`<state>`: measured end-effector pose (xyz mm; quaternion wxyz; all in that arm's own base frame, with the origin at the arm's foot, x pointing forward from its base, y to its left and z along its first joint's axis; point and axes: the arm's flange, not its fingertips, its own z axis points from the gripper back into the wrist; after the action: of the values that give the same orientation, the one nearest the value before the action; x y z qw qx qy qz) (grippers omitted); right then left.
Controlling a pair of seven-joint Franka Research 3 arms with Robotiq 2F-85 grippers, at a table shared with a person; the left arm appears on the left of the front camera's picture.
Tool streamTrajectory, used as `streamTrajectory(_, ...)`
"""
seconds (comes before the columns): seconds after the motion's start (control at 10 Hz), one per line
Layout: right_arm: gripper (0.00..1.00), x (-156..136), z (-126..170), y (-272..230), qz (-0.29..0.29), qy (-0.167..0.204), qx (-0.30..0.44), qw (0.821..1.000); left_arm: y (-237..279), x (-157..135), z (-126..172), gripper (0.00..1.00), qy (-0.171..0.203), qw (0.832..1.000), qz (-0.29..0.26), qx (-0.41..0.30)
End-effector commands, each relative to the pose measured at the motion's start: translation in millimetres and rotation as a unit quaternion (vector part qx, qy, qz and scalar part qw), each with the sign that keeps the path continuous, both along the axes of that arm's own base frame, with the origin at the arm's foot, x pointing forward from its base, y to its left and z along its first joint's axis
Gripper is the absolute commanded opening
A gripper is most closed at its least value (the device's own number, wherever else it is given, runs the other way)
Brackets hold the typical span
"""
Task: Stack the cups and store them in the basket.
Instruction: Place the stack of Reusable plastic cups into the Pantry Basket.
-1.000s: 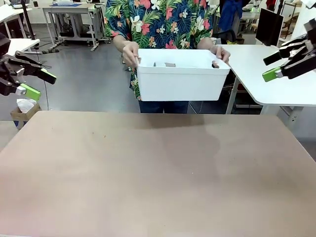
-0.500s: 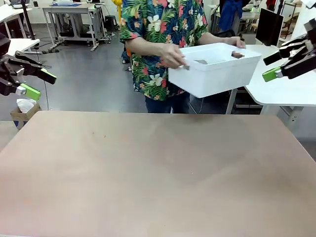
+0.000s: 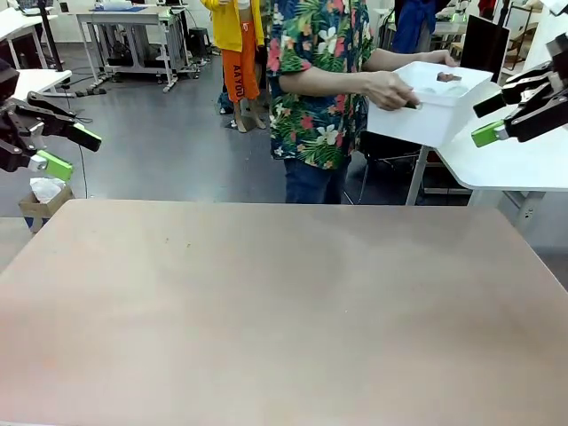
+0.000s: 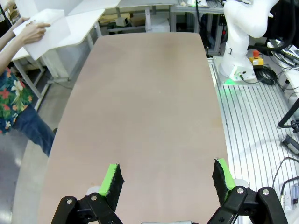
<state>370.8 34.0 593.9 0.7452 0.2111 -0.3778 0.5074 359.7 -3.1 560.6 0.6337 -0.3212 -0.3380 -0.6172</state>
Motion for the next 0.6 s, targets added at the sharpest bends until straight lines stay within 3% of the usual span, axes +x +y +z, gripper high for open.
streamTrajectory(0.0, 1.0, 2.0, -0.1, 0.4, 0.002, -0.006, 0.008, 1.0, -0.9, 0.1, 3.5, 1.0, 0.005, 1.0, 0.002, -0.008)
streamTrajectory(0.5, 1.0, 2.0, -0.1, 0.4, 0.002, -0.006, 0.008, 1.0, -0.9, 0.1, 3.5, 1.0, 0.005, 1.0, 0.002, -0.008)
